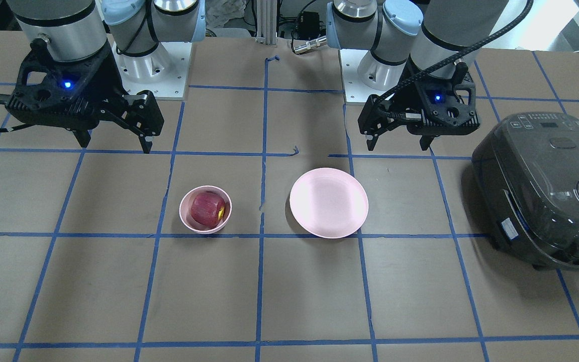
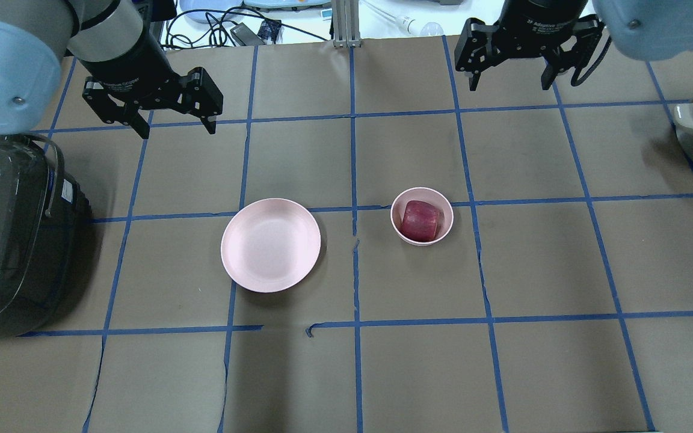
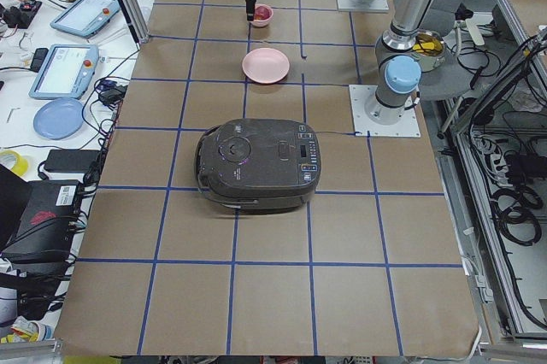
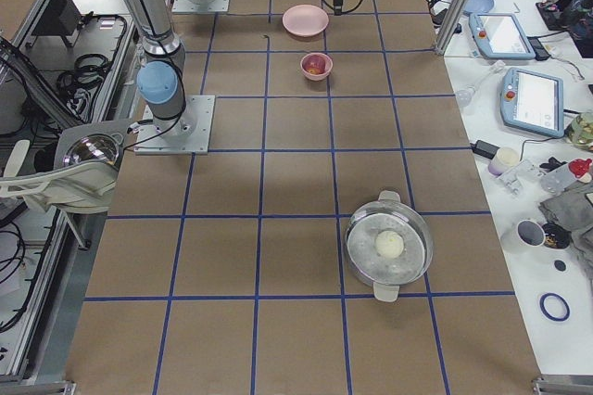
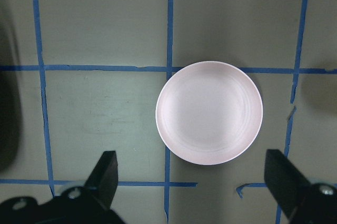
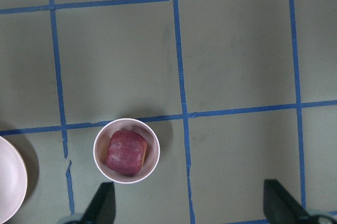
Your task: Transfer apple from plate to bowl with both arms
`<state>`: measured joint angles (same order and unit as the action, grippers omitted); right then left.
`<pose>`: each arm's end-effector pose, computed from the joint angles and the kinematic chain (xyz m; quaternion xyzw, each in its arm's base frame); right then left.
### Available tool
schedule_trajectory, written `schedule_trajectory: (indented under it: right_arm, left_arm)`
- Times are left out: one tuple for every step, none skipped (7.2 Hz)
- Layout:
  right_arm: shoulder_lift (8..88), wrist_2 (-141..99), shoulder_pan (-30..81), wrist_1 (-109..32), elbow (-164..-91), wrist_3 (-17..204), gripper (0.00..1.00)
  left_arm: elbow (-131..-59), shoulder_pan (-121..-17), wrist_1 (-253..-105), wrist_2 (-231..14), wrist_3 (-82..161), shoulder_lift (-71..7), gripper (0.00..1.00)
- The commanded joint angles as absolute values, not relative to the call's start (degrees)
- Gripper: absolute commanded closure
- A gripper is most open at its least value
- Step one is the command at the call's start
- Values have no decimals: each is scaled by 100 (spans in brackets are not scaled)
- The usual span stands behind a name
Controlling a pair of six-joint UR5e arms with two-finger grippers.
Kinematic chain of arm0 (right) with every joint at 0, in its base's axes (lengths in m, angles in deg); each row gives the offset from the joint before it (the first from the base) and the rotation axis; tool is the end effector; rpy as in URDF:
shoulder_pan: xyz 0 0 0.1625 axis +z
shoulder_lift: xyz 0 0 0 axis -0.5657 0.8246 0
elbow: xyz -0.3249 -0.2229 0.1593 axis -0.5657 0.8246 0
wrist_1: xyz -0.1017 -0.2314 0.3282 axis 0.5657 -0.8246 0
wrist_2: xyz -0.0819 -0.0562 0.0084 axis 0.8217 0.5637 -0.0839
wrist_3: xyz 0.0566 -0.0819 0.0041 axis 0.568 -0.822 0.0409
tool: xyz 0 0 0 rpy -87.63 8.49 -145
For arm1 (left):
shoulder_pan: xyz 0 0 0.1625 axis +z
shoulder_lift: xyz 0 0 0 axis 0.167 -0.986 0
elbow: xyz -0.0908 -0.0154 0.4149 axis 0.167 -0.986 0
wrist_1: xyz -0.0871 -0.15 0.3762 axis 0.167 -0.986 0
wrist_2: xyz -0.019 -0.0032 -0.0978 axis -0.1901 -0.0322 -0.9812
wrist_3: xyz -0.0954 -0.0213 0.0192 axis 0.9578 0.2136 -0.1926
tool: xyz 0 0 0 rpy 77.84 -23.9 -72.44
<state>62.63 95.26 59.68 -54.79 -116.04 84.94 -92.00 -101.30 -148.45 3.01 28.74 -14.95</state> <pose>0.1669 -0.5304 0.5207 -0.0373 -0.9975 0.0564 0.0193 -0.1483 -0.5116 0.4901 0.0183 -0.9994 0.0304 0.0005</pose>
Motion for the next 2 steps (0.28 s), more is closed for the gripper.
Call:
schedule_trajectory:
  right_arm:
    - [6271, 9525, 5968, -5480, -11608, 8486, 0]
    - [6271, 9525, 5968, -5480, -11608, 8485, 0]
  left_arm:
    - [-9189, -10120, -14832, 255, 2864, -1559, 0]
    - [-9180, -10102, -14832, 237, 2873, -1551, 0]
